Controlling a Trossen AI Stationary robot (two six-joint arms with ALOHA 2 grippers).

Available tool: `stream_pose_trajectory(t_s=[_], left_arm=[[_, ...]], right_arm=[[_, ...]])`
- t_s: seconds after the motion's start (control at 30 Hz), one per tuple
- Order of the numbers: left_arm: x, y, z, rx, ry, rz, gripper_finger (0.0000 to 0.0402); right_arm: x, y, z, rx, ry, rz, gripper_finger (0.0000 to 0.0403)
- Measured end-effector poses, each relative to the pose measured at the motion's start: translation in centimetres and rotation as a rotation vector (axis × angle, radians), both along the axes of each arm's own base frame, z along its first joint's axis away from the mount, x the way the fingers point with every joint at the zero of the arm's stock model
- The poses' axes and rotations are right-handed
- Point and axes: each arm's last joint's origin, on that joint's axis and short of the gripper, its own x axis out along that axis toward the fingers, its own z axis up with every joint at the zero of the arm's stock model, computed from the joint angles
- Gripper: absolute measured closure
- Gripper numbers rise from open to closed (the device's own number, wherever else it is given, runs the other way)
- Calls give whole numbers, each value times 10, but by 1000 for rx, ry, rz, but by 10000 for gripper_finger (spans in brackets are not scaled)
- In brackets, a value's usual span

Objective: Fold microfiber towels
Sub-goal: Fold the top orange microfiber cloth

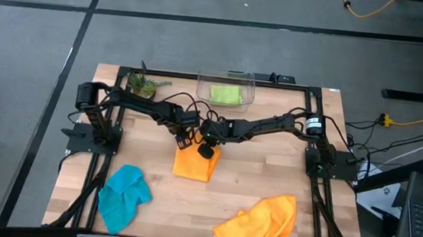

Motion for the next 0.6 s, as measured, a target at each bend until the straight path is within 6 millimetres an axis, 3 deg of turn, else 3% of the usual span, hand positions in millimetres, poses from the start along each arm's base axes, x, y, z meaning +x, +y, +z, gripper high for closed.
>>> stream_pose_trajectory(t_s=[0.1,0.27,0.6], left_arm=[[4,-2,-7,15,5,-11,274],[5,-3,-6,41,-3,-42,386],[0,-8,20,81,-69,-46,400]], right_arm=[[0,1,2,-11,9,1,396],[-3,4,10,-32,26,1,398],[-3,7,15,-66,21,20,399]])
